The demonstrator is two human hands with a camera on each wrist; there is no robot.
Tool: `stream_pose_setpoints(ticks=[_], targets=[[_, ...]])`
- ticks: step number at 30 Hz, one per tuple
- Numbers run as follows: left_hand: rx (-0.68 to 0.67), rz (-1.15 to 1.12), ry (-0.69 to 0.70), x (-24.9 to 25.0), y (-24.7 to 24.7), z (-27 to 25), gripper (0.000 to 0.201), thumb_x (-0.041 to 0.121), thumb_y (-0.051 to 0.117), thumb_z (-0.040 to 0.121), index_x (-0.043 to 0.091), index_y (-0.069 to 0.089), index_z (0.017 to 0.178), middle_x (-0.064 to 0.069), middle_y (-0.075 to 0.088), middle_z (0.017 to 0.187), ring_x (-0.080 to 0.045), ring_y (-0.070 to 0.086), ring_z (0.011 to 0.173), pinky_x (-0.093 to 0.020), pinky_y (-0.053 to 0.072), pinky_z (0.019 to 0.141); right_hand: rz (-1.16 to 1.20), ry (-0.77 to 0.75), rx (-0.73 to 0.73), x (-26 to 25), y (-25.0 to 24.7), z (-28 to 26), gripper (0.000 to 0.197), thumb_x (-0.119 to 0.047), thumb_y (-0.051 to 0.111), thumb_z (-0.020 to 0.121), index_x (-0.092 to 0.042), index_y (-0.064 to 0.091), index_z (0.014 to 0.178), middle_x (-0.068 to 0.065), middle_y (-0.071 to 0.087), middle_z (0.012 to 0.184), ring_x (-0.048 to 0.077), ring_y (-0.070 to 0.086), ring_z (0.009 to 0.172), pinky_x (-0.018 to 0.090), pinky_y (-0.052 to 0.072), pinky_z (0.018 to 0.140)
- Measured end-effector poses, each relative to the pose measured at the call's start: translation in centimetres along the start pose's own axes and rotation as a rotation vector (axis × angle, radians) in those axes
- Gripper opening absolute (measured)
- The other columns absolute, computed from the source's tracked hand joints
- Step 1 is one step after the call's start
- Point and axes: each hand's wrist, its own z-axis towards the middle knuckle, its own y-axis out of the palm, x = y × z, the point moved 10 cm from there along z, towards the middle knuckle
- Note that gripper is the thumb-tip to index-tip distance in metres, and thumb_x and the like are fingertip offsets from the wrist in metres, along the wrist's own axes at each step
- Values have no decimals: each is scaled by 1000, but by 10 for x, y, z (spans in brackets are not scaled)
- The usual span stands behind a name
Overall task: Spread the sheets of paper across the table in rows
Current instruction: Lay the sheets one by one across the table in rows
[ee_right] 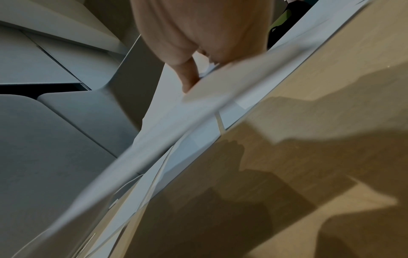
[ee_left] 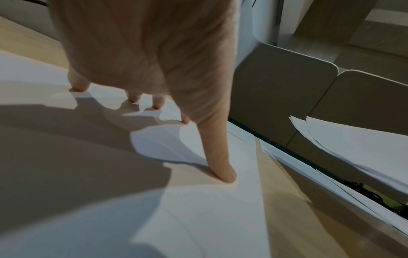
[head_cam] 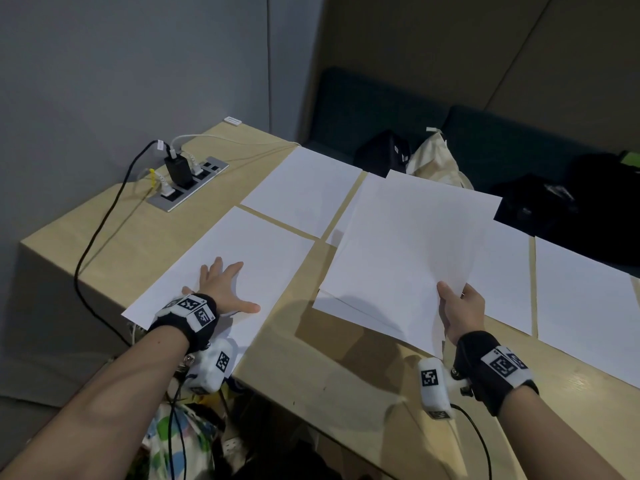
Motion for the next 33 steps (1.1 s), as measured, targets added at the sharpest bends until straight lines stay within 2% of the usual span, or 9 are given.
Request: stream_pose_setpoints(ticks=[4,19,22,25,27,29,31,32,33], targets=[[-11,2,-1,-1,0,1,108,55,74,66,38,7,148,0,-17,159,-27,-16,147,-65,8,110,-9,-5,-1,-1,2,-1,33,-5,52,91,4,52,123,21,59,125,28,58,101,40,46,100],[32,-14,14,6,-5,-1,106,58,73,64,38,10,148,1,-14,160,-26,-14,147,-62,6,111,-25,-14,-28,-3,2,0,34,-5,51,92,6,51,124,21,59,124,28,57,100,37,46,95],[123,-26,45,23,-21,-10,103,64,69,64,38,15,147,3,-10,161,-23,-11,148,-57,3,113,-30,-20,-48,-4,4,0,33,-5,51,92,6,52,123,21,59,124,29,57,101,42,45,100],[308,-188,166,59,-49,-24,77,56,62,77,29,32,143,1,14,159,-21,10,147,-47,9,115,-18,-23,-106,-5,10,-2,34,-6,52,92,6,51,124,18,60,119,30,58,102,45,44,101],[294,-397,298,94,-55,-34,58,41,56,88,16,42,139,-4,35,152,-22,31,140,-39,23,114,0,-27,-152,-4,16,-4,32,-6,52,92,6,53,122,16,60,114,30,58,100,44,46,100],[159,-543,370,126,-44,-41,43,31,48,94,8,51,131,-8,53,135,-23,47,128,-35,34,108,-3,-35,-207,-4,21,-8,24,-6,54,91,4,57,114,13,64,102,28,62,90,40,51,92],[91,-657,389,146,-34,-45,23,25,46,95,8,63,96,-9,63,93,-25,59,93,-35,45,87,-10,-42,-257,-3,23,-13,10,-6,54,91,-1,61,97,4,64,81,10,64,65,22,55,67],[91,-718,388,151,-32,-48,21,20,48,94,8,60,82,-7,57,74,-23,55,75,-32,44,75,-13,-46,-268,-4,23,-15,10,-6,54,91,-5,60,84,-1,61,67,0,58,48,13,49,50],[97,-778,378,153,-30,-50,19,15,50,93,6,61,81,-4,54,66,-20,53,66,-30,43,71,-16,-51,-266,-3,19,-16,19,-6,54,91,-10,57,73,-5,55,53,-3,48,34,10,40,39]])
